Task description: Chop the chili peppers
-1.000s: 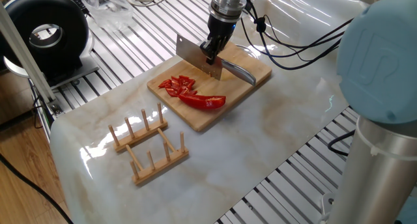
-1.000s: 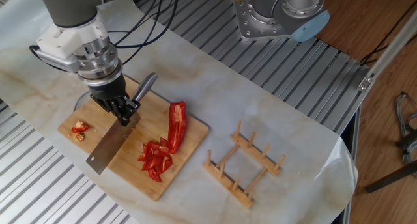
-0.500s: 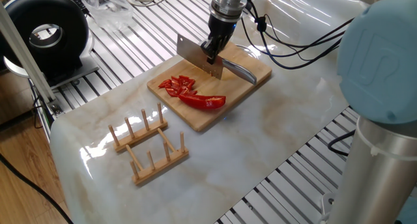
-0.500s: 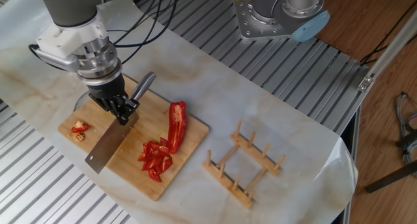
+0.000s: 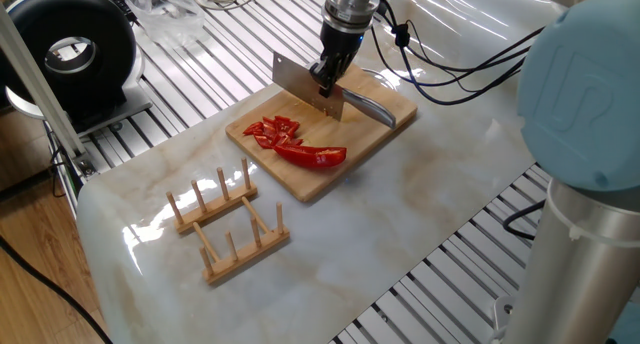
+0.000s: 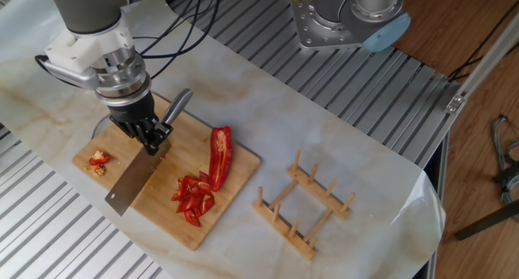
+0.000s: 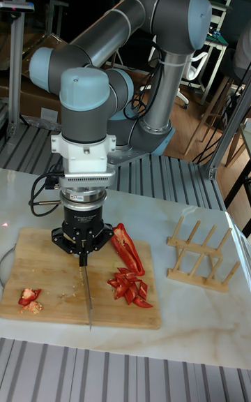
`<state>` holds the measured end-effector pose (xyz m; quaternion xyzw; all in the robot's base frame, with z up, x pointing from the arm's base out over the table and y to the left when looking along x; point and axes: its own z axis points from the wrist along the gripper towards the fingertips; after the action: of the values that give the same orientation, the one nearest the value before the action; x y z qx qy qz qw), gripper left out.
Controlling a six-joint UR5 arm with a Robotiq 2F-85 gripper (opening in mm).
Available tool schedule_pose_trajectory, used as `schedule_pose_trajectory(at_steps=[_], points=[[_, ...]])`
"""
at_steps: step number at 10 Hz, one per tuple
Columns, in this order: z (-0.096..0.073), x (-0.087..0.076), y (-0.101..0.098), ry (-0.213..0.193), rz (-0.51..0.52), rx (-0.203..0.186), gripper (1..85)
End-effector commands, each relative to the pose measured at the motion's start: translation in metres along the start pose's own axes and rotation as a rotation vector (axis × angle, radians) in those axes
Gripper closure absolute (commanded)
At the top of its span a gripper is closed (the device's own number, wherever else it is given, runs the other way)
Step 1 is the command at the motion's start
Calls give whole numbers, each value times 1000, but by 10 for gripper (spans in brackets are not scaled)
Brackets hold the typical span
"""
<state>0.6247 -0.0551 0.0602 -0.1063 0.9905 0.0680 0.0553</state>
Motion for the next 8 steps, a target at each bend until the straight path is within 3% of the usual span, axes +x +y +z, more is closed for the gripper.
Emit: schedule_pose_trajectory(at_steps=[1, 8], points=[[-2, -2, -2, -8, -2, 2, 843], [-3, -1, -6, -8, -7, 11, 843]])
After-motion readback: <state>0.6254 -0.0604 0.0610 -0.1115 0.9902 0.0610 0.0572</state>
